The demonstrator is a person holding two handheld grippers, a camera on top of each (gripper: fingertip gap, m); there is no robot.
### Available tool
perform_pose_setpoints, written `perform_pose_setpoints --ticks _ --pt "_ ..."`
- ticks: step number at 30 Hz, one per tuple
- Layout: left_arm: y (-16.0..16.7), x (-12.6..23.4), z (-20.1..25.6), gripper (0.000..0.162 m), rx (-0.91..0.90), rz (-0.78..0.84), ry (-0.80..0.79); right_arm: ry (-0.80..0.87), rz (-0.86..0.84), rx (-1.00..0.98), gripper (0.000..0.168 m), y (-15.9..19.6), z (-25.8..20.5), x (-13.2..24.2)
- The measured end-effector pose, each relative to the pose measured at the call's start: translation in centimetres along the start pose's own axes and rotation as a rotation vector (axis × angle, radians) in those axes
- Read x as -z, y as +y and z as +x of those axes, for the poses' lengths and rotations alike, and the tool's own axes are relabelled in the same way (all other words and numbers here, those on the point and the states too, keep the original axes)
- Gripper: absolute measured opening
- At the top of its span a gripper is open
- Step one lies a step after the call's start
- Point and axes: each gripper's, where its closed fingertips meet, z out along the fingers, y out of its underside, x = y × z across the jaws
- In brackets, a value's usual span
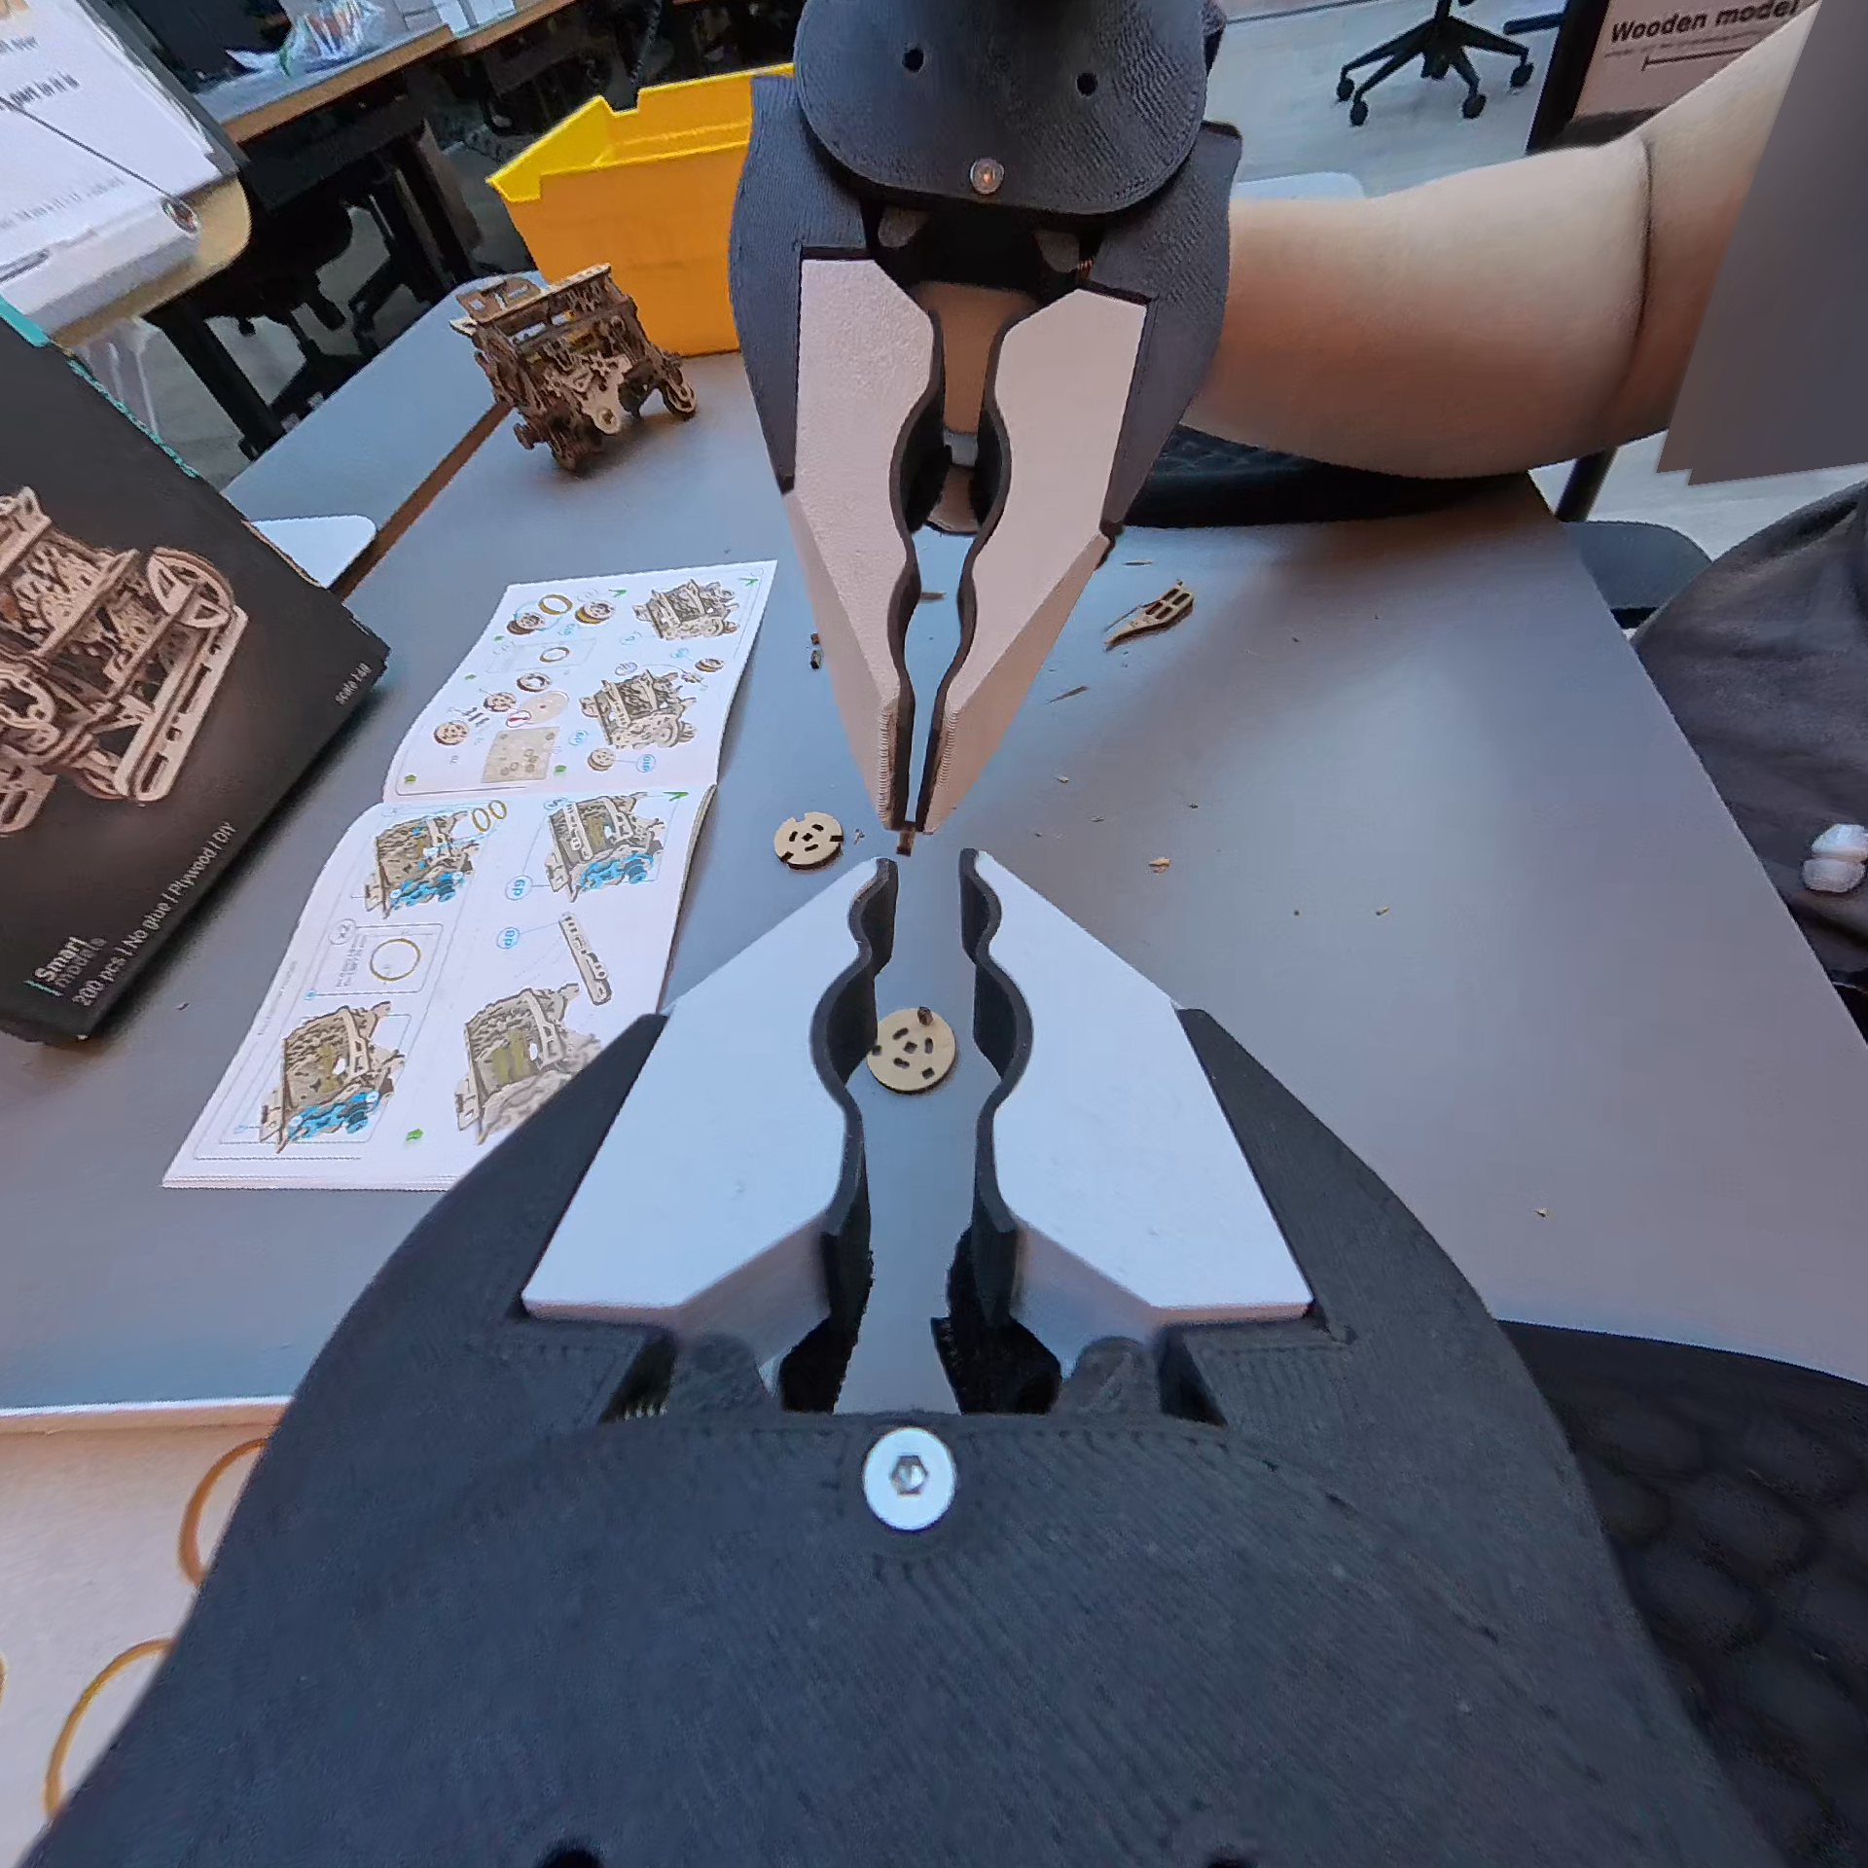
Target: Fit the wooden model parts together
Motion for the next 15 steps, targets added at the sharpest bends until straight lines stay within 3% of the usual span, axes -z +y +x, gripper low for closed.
perform_pose_setpoints --ticks 15 --pt "-0.04 -0.47 -0.13 0.003 -0.074 -0.032 -0.053 -0.014 -0.003 0.024 0.002 0.01 -0.45 -0.20"
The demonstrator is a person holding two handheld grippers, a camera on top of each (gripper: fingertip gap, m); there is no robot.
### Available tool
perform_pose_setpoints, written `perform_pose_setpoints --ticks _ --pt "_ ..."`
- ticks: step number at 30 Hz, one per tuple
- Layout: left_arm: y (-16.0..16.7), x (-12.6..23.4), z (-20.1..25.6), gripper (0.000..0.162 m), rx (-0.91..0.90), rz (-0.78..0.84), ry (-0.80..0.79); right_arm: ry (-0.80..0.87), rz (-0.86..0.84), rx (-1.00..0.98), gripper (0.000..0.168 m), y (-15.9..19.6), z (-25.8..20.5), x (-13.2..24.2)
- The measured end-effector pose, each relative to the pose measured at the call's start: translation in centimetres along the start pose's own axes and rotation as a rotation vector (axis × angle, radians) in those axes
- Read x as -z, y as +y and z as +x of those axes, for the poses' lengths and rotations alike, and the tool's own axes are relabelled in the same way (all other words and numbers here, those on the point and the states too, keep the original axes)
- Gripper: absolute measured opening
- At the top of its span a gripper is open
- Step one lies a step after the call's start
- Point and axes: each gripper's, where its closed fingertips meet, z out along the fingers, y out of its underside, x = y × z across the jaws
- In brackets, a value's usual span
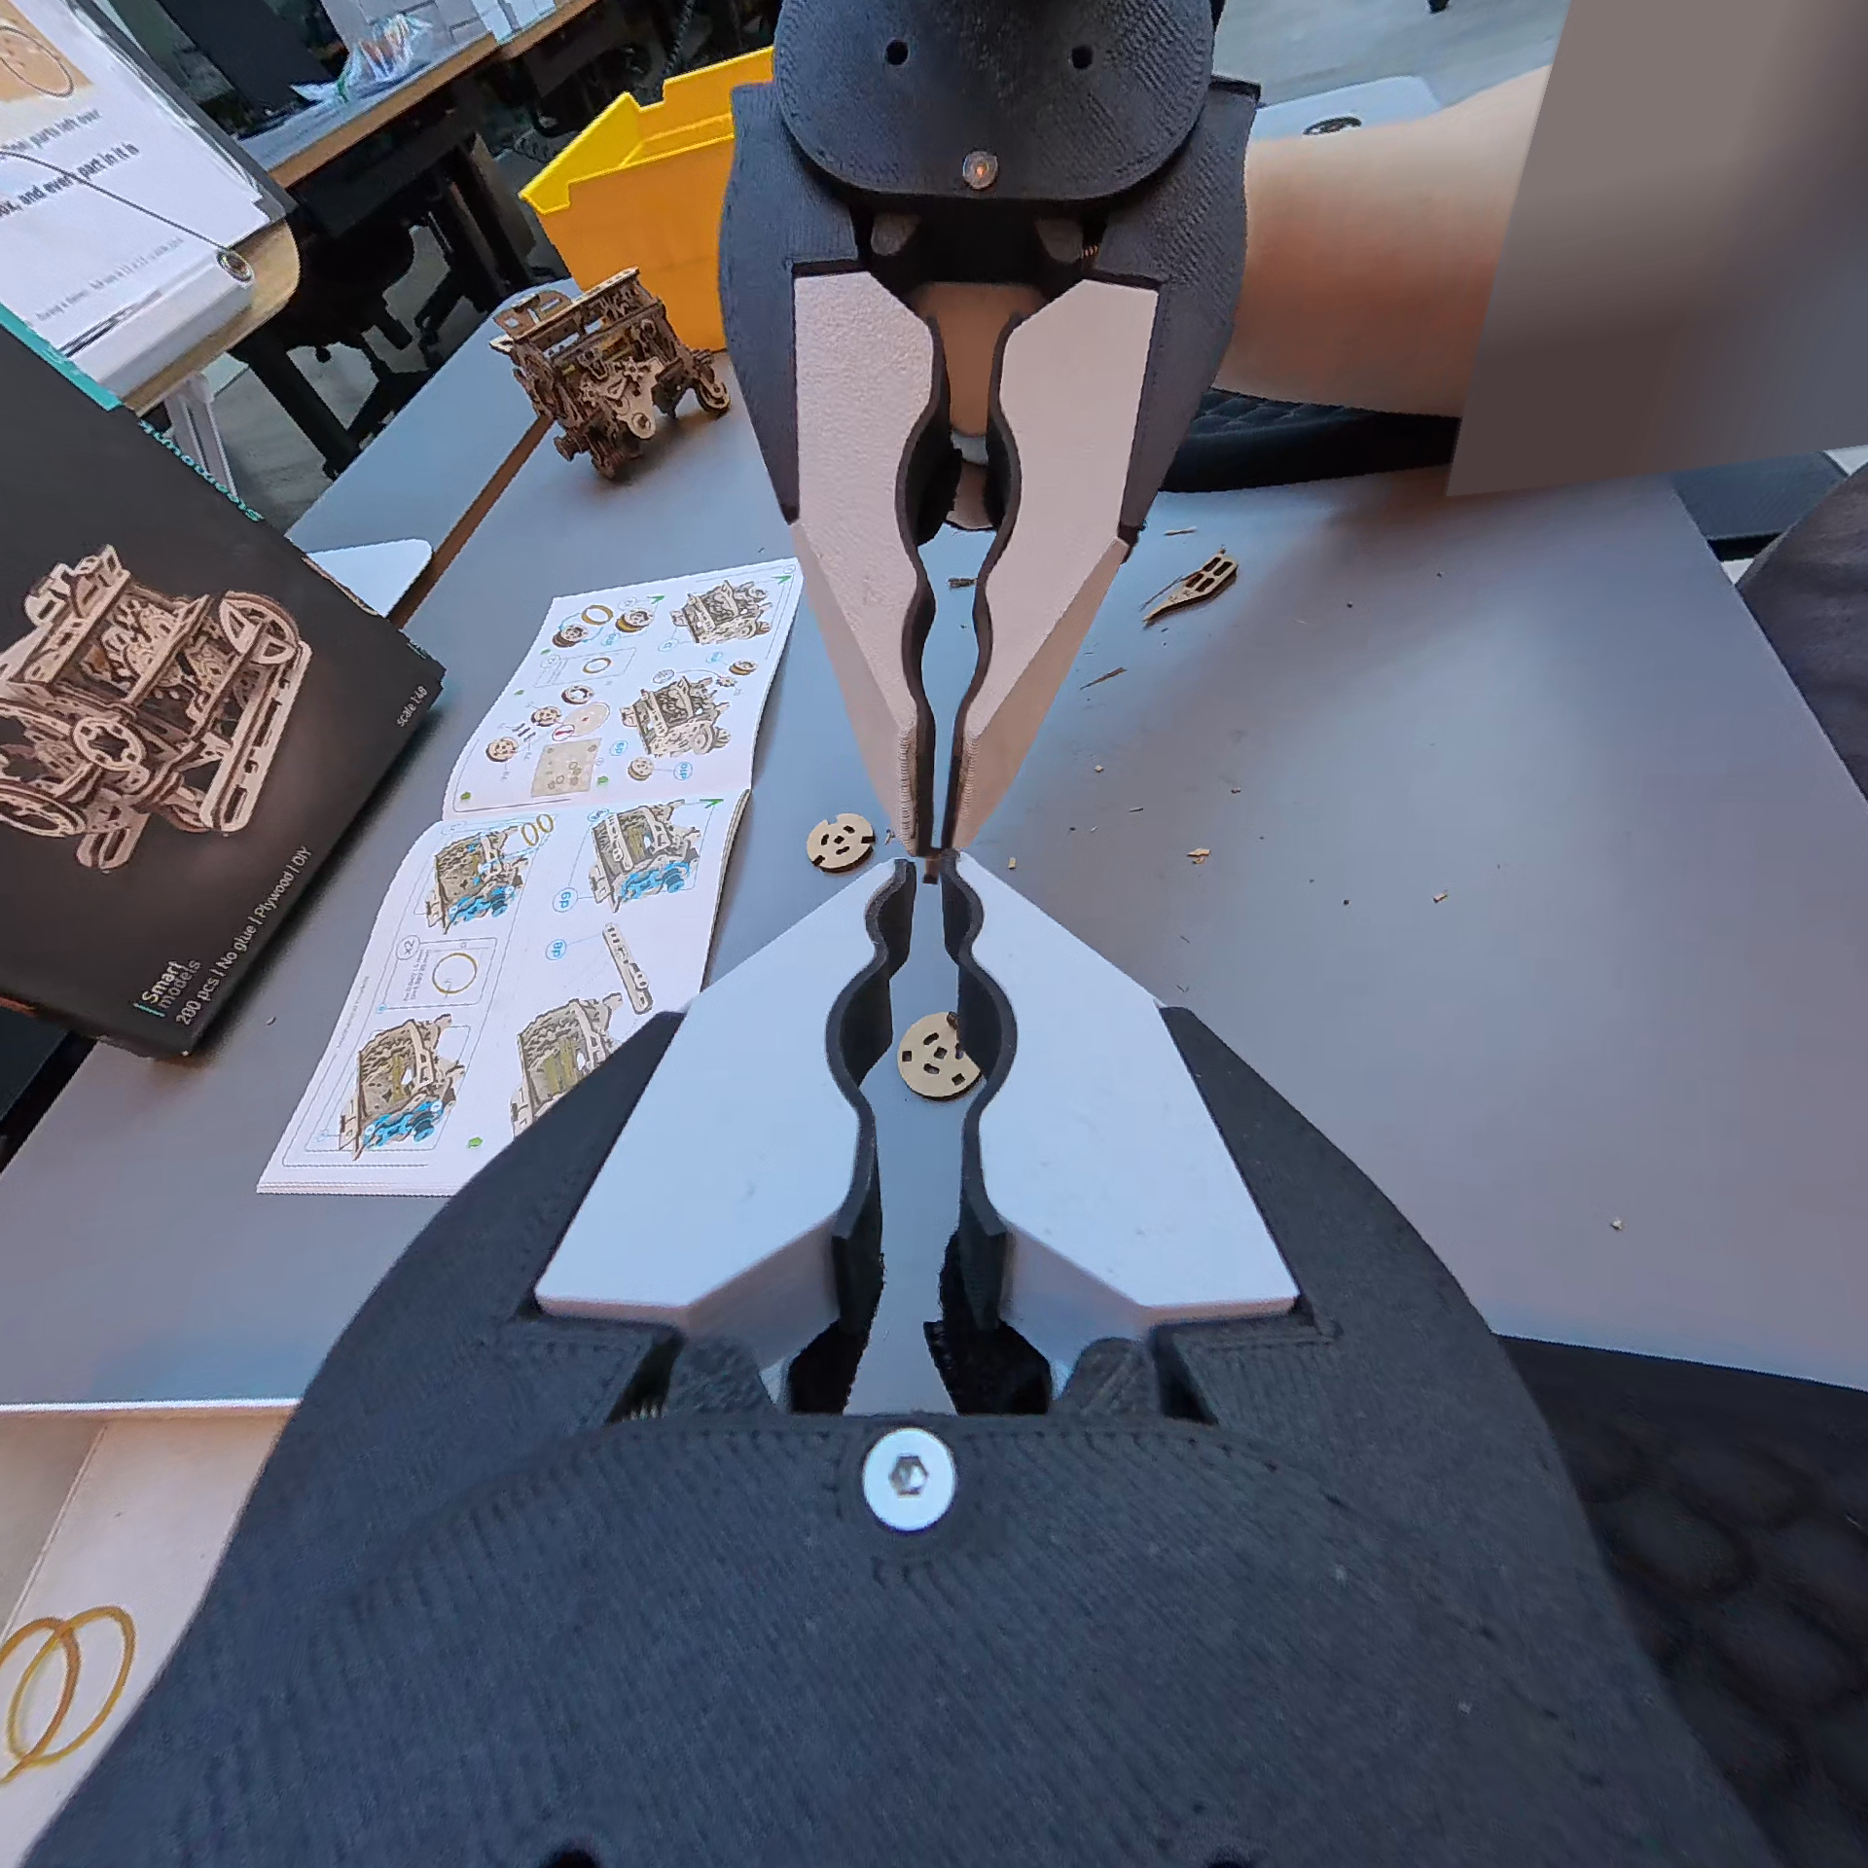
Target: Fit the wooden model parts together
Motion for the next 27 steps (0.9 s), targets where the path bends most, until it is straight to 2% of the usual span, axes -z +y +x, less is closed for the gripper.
perform_pose_setpoints --ticks 9,12,15,16,18,20,27 --pt "0.2 -0.1 0.1 0.001 -0.005 -0.013 0.004 0.004 -0.003 0.013 0.002 0.0 0.0 0.0" --pt "-0.4 0.2 -0.3 0.001 -0.012 0.015 -0.022 0.029 0.049 0.007 0.004 -0.6 0.4 0.4" --pt "-2.1 1.3 -1.2 0.001 0.003 0.118 -0.062 0.009 0.226 -0.040 0.034 -2.5 1.2 2.3" --pt "-2.6 1.8 -1.2 0.001 0.013 0.149 -0.061 -0.013 0.306 -0.045 0.034 -3.1 1.3 3.2" --pt "-3.2 2.4 -1.4 0.001 0.027 0.190 -0.059 -0.056 0.428 -0.052 0.025 -3.9 1.2 4.2" --pt "-3.7 2.6 -1.2 0.001 0.033 0.217 -0.049 -0.042 0.480 -0.044 0.019 -4.0 1.5 4.3" --pt "-3.9 2.3 -0.7 0.001 0.015 0.210 -0.033 -0.079 0.508 -0.034 0.011 -4.5 0.5 3.4"
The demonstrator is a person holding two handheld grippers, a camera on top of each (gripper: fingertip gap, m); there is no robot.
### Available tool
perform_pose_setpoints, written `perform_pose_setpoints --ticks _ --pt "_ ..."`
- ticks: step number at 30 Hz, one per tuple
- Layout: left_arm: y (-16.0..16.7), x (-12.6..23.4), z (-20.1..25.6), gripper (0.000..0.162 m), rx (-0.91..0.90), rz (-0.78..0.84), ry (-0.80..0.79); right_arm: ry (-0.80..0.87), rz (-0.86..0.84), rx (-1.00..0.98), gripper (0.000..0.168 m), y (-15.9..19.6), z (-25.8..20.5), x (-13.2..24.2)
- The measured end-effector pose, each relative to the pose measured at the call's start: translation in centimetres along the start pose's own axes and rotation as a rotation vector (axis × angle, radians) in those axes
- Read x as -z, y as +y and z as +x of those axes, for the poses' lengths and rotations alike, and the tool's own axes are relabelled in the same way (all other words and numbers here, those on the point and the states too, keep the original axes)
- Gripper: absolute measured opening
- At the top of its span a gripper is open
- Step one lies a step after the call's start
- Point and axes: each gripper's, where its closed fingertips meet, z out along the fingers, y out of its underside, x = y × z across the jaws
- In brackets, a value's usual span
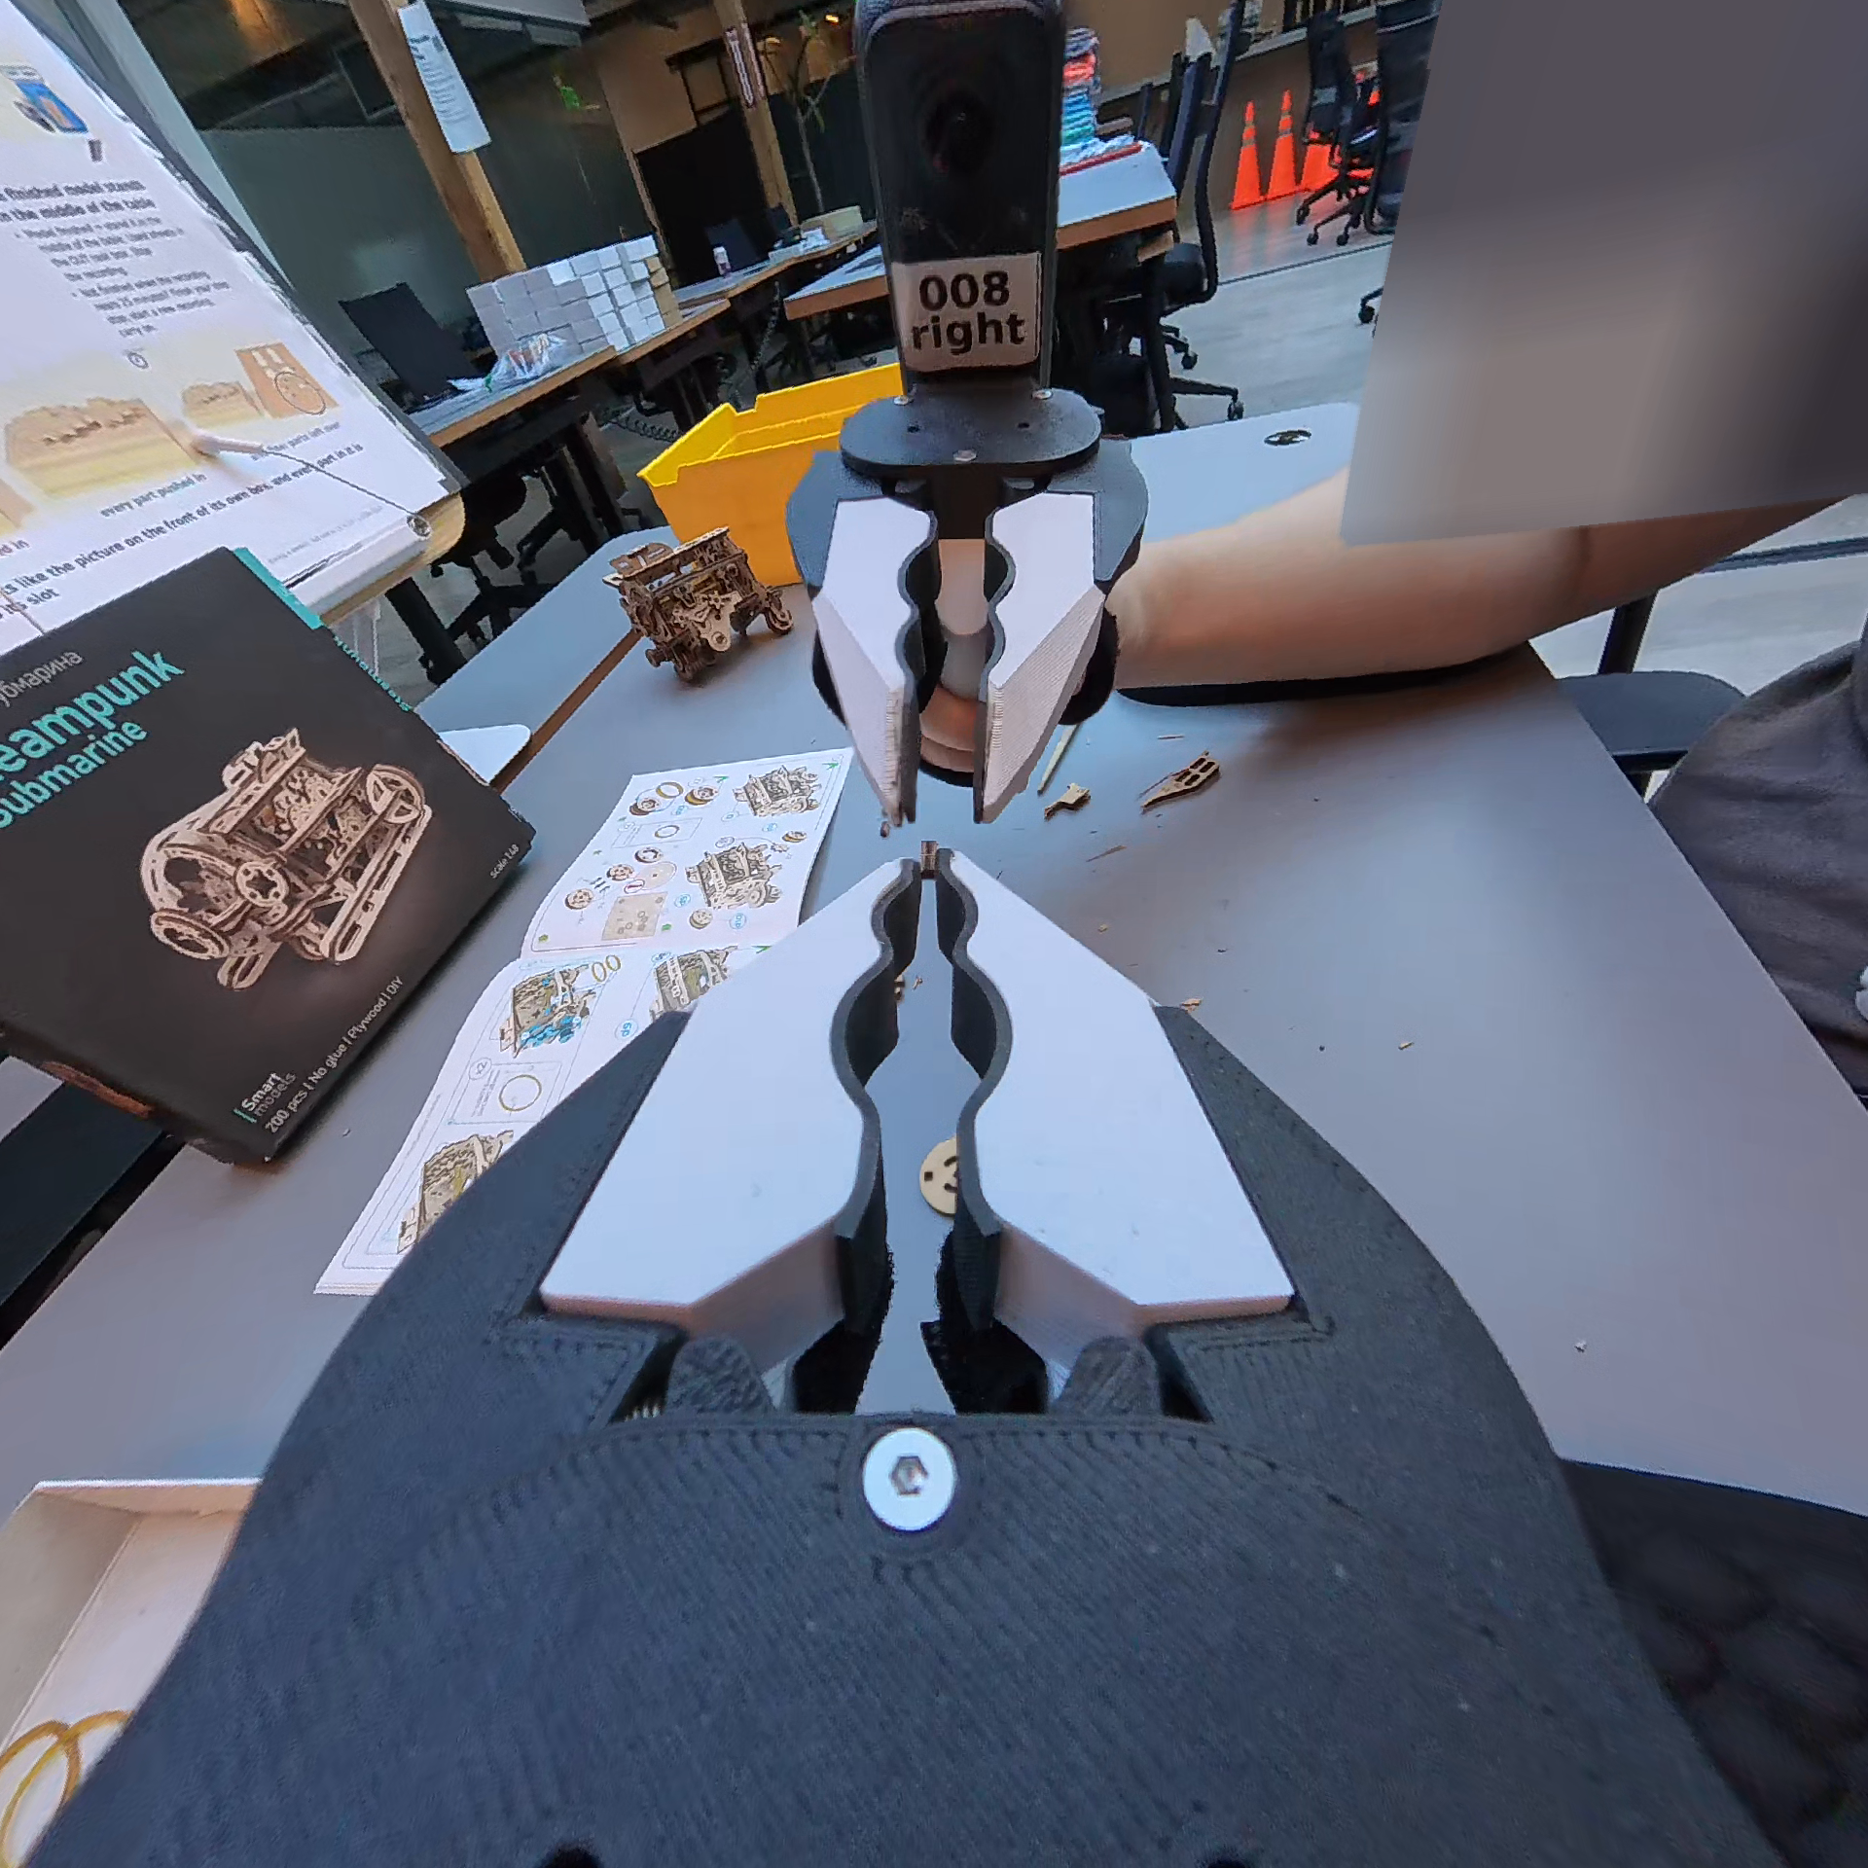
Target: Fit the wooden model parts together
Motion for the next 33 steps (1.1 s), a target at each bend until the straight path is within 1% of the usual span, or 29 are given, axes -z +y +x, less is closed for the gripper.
perform_pose_setpoints --ticks 5,8,12,17,19,22,23,24,26,28,31,33 --pt "-0.2 -0.1 0.2 0.001 -0.008 0.002 0.002 0.007 0.006 -0.018 0.010 0.1 0.2 -0.2" --pt "-0.4 -0.2 0.4 0.001 -0.014 0.004 0.006 -0.011 0.005 -0.028 0.004 0.2 -0.1 -0.3" --pt "-0.5 -0.3 0.5 0.001 -0.019 0.005 0.006 -0.020 0.014 -0.031 0.001 0.1 -0.2 -0.2" --pt "-0.5 -0.3 0.6 0.001 -0.022 -0.001 0.006 -0.030 -0.010 -0.052 0.001 0.2 -0.3 -0.3" --pt "-0.2 -0.2 0.2 0.004 -0.068 -0.025 -0.032 -0.034 -0.014 -0.090 0.001 0.3 -0.1 -0.2" --pt "-0.2 -0.2 -1.1 0.020 -0.229 -0.073 -0.190 -0.039 -0.016 -0.188 0.001 0.7 0.5 0.0" --pt "-0.4 -0.3 -1.1 0.023 -0.287 -0.086 -0.227 -0.043 -0.013 -0.232 0.000 0.8 0.7 0.1" --pt "-0.5 -0.3 -1.1 0.023 -0.343 -0.108 -0.255 -0.039 -0.019 -0.286 0.000 1.0 1.1 0.1" --pt "-0.5 -0.6 -1.1 0.021 -0.442 -0.139 -0.306 -0.095 -0.011 -0.407 0.001 1.1 1.0 0.3" --pt "-0.4 -0.9 -1.1 0.014 -0.507 -0.154 -0.328 -0.120 0.026 -0.498 0.000 0.9 1.3 0.5" --pt "0.3 -1.2 -1.0 0.005 -0.551 -0.183 -0.330 -0.160 0.042 -0.558 0.001 0.8 1.2 0.6" --pt "0.3 -1.3 -1.0 0.004 -0.557 -0.183 -0.332 -0.179 0.041 -0.572 0.000 0.7 1.0 0.7"
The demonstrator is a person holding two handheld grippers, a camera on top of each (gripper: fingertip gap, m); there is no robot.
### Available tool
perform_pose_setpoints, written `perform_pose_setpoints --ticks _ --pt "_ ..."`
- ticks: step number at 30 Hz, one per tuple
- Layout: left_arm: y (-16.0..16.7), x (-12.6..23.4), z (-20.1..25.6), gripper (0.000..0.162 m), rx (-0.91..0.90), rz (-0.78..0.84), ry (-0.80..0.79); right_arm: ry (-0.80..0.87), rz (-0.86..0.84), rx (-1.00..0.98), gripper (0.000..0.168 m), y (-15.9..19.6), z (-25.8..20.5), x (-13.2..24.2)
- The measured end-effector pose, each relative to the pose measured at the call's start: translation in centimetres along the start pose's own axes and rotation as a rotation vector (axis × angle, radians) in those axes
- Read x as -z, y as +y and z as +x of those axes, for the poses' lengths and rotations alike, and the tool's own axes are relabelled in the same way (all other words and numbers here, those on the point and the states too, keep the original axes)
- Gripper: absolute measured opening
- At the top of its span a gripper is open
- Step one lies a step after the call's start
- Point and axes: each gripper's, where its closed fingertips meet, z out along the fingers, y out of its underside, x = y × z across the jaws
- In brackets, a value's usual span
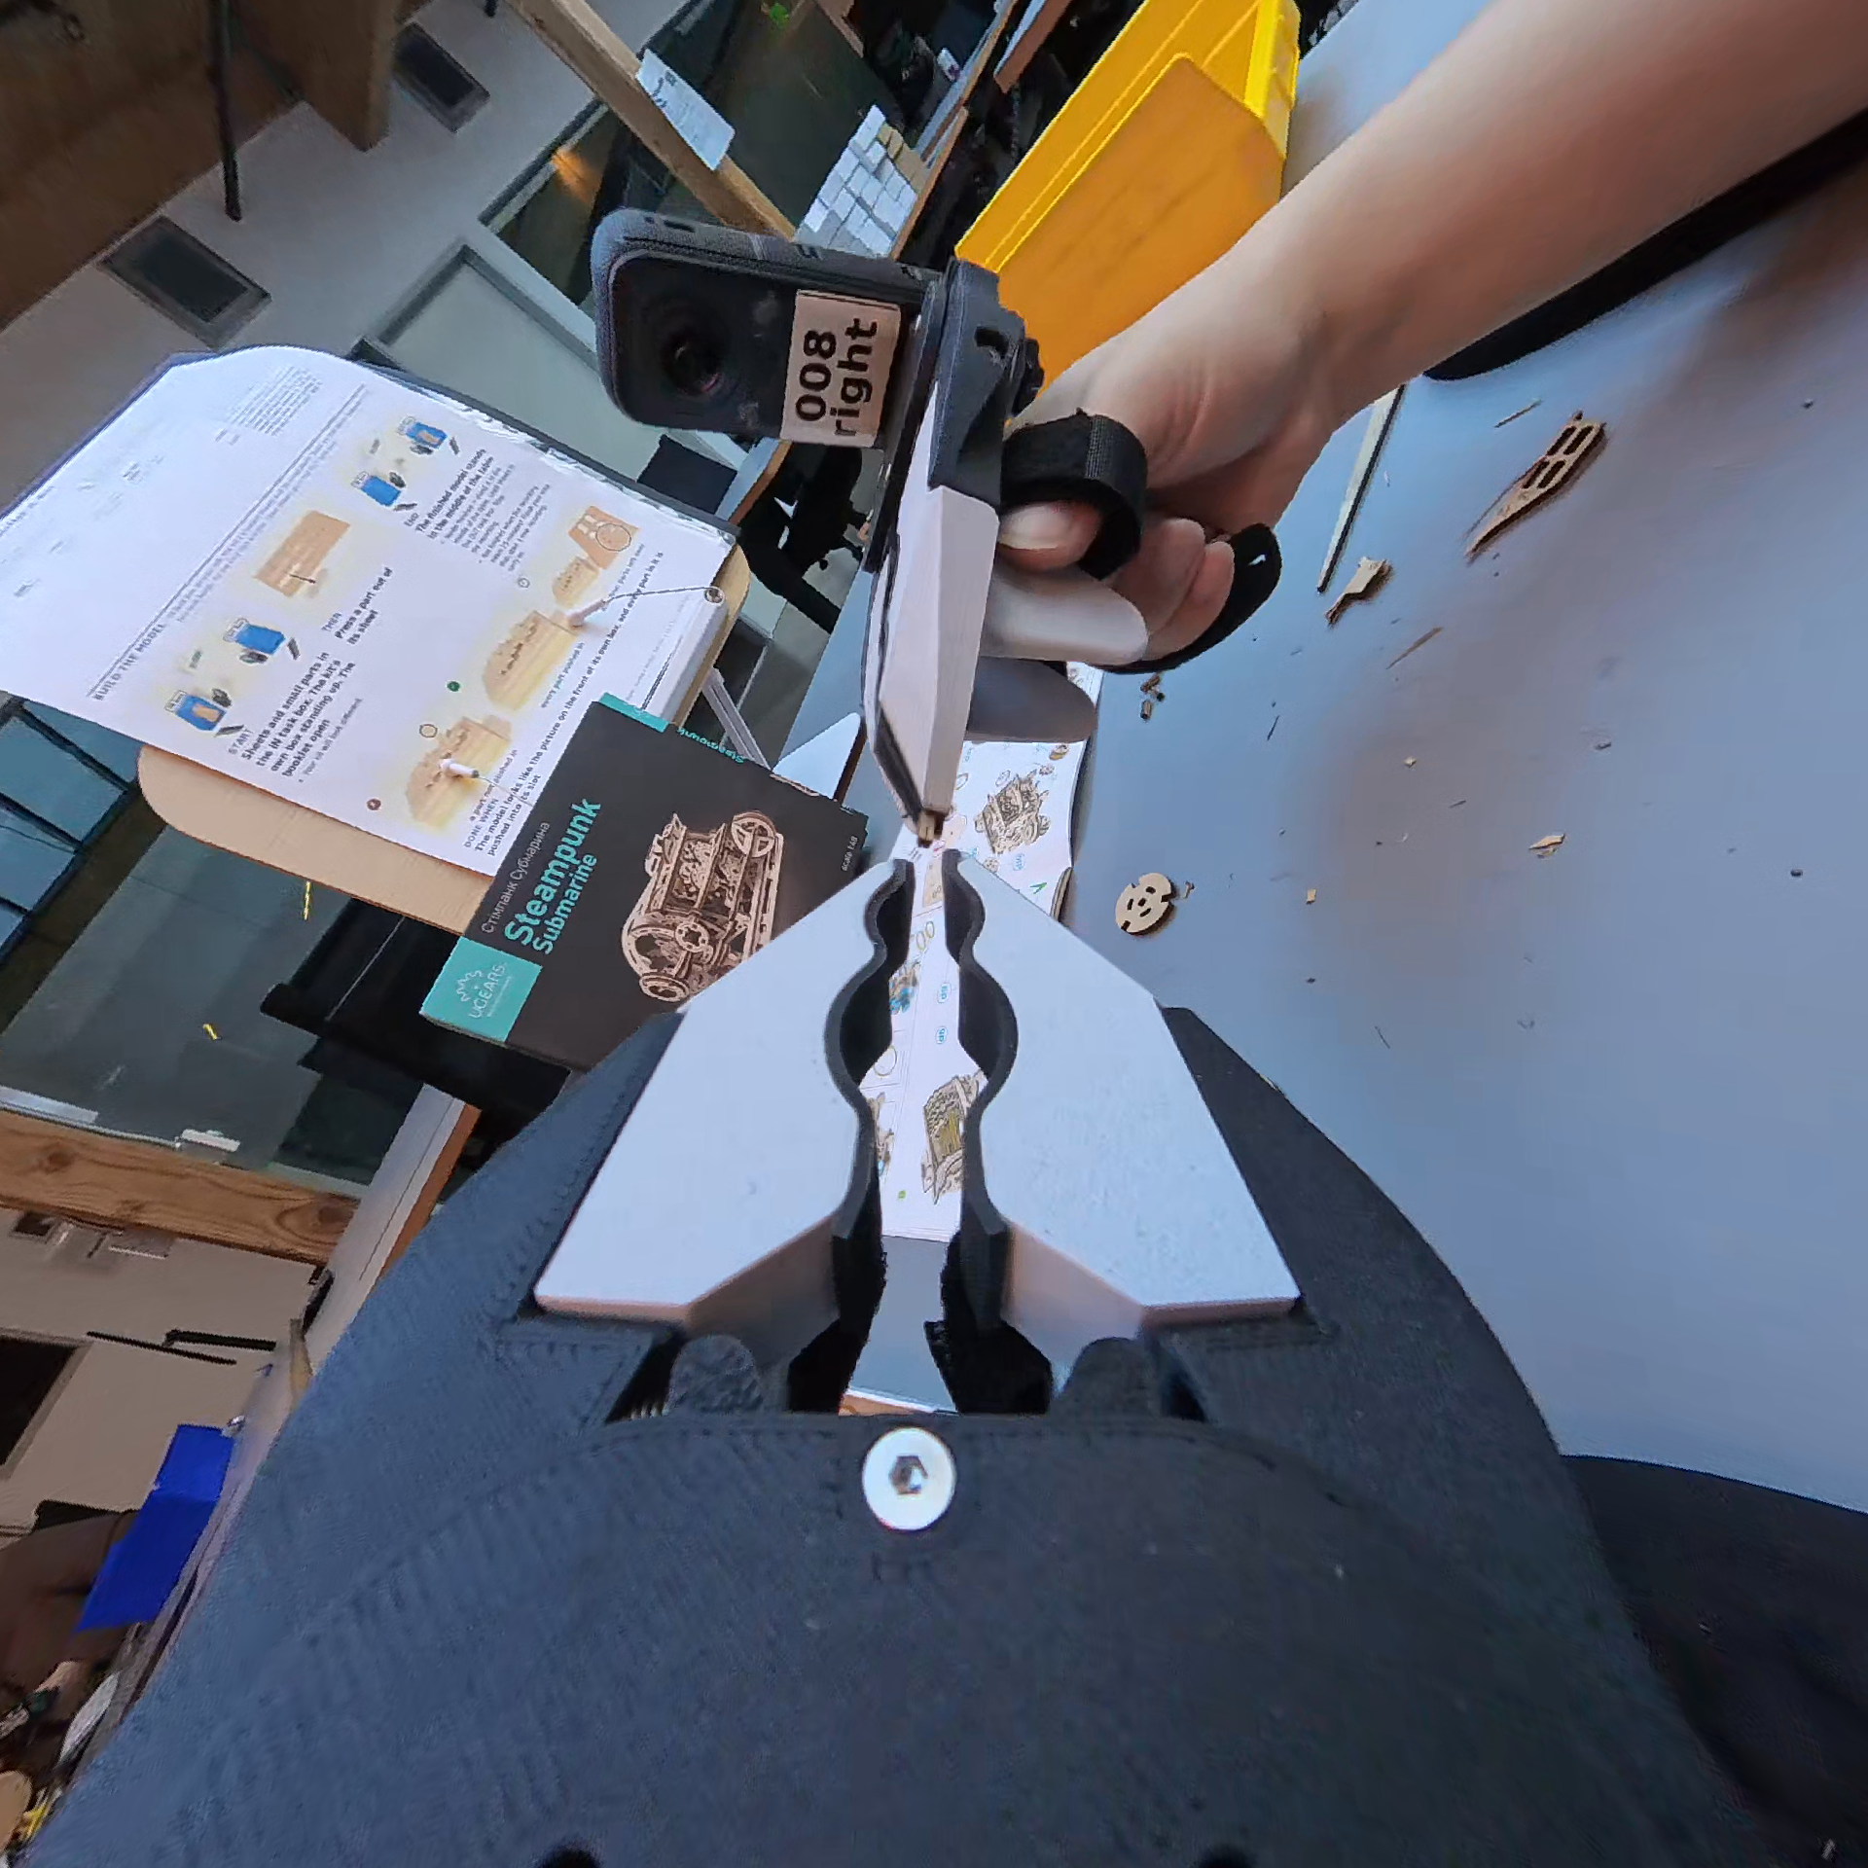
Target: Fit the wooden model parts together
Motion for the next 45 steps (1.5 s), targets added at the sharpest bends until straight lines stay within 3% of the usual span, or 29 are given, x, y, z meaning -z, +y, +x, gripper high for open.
perform_pose_setpoints --ticks 23,27,45 --pt "0.7 -0.4 0.9 0.001 -0.098 -0.045 0.012 0.029 -0.065 0.009 0.001 1.2 0.6 -0.2" --pt "0.8 -0.5 0.8 0.000 -0.108 -0.050 0.003 0.028 -0.046 -0.001 0.009 1.0 0.7 -0.3" --pt "1.0 -0.5 0.6 0.000 -0.114 -0.065 -0.012 0.041 -0.031 -0.029 0.005 1.1 1.1 -0.4"
